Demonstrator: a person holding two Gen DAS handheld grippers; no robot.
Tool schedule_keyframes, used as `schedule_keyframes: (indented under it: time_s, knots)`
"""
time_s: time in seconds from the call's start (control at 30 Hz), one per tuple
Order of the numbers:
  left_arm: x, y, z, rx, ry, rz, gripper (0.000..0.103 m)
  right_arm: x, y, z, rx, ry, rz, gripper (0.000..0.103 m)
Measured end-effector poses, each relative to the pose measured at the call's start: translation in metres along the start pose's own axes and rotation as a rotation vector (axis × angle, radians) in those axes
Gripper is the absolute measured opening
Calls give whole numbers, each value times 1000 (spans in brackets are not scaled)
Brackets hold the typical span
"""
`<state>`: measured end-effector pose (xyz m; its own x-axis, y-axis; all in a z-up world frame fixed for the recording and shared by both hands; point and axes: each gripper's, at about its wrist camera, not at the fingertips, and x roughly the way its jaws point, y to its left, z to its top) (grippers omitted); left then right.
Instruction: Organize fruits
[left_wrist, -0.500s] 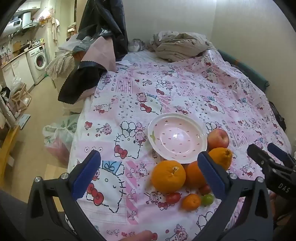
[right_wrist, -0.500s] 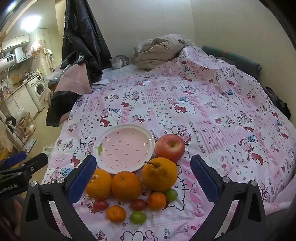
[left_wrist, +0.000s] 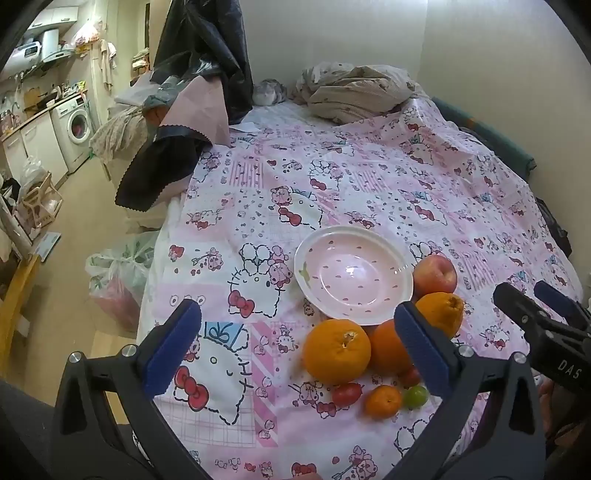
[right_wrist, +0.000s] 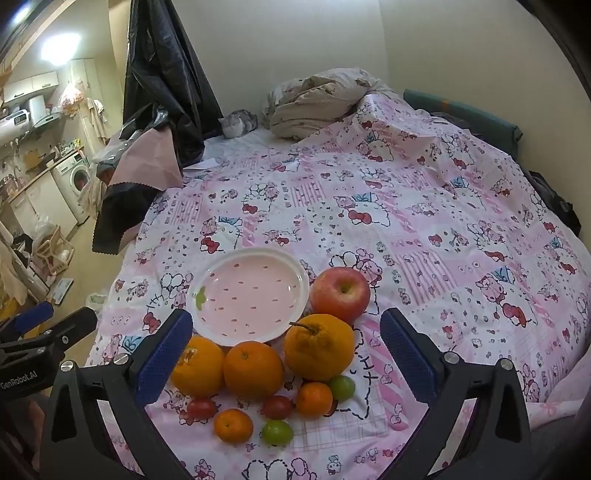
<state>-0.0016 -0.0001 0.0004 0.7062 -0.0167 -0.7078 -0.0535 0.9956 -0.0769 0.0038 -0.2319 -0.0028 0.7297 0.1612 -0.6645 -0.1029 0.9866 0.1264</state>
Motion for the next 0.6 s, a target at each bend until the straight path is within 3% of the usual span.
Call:
schedule_keyframes:
  time_s: [0.6]
  knots:
    - [-5,-2,3,-2,-10,-11,103,4,2,3,1,12,0,103]
